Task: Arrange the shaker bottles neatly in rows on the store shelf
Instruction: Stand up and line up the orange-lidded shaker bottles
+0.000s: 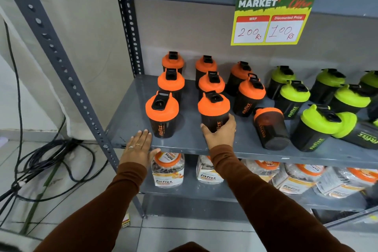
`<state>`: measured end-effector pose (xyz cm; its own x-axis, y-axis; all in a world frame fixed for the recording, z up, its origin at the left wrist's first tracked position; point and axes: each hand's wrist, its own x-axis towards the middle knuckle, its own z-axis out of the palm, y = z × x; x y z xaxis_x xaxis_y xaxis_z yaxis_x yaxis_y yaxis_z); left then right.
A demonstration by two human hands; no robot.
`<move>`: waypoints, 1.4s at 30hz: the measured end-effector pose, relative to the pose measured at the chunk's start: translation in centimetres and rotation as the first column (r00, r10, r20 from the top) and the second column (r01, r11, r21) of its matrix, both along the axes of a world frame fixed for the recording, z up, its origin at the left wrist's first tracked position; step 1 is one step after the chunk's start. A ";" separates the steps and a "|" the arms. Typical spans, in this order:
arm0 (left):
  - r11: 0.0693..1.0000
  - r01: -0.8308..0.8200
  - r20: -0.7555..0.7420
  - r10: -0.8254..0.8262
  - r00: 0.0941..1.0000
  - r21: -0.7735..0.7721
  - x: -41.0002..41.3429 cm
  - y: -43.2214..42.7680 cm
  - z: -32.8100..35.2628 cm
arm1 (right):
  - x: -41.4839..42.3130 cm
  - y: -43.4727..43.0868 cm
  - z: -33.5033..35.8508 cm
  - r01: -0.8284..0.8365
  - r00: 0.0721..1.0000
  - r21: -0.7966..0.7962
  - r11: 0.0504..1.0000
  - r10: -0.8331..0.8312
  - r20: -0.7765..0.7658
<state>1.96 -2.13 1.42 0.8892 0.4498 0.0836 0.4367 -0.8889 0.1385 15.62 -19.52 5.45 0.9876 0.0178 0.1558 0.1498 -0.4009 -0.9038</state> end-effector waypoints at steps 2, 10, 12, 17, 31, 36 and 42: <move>1.000 0.015 0.029 -0.015 0.999 0.011 -0.1 0.0 -0.1 | -0.1 0.0 0.0 0.023 0.999 0.068 0.997 -0.020 -0.043; 1.000 0.027 0.029 -0.027 0.999 0.012 0.1 0.0 -0.6 | -0.9 -0.4 -0.2 0.095 0.993 0.099 0.991 -0.086 -0.083; 1.000 0.003 0.024 -0.003 1.000 0.010 0.0 -0.4 -0.8 | -0.9 -0.6 -0.2 0.079 0.993 0.097 0.992 -0.071 -0.091; 0.996 0.002 0.078 -0.009 0.997 0.085 -0.9 -4.4 -1.7 | -1.1 -1.4 -0.4 0.001 0.996 0.030 1.000 0.002 -0.085; 0.849 0.494 -0.048 -0.495 0.868 0.189 9.4 -20.3 0.0 | 7.0 -12.4 4.2 0.050 0.981 -0.714 0.698 0.100 0.166; 0.915 0.362 0.012 -0.370 0.929 0.177 11.0 -21.3 -0.7 | 8.8 -13.0 4.0 -0.106 0.994 -0.745 0.659 0.059 -0.089; 0.933 0.282 0.117 -0.313 0.942 0.224 11.4 -21.8 -1.2 | 8.2 -14.2 3.6 -0.152 0.988 -0.569 0.808 0.117 -0.098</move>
<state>13.38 -23.92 0.24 0.9499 0.1259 0.2859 0.1356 -0.9907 -0.0142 23.82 -33.70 9.01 0.9753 0.2200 0.0200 0.1976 -0.8285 -0.5240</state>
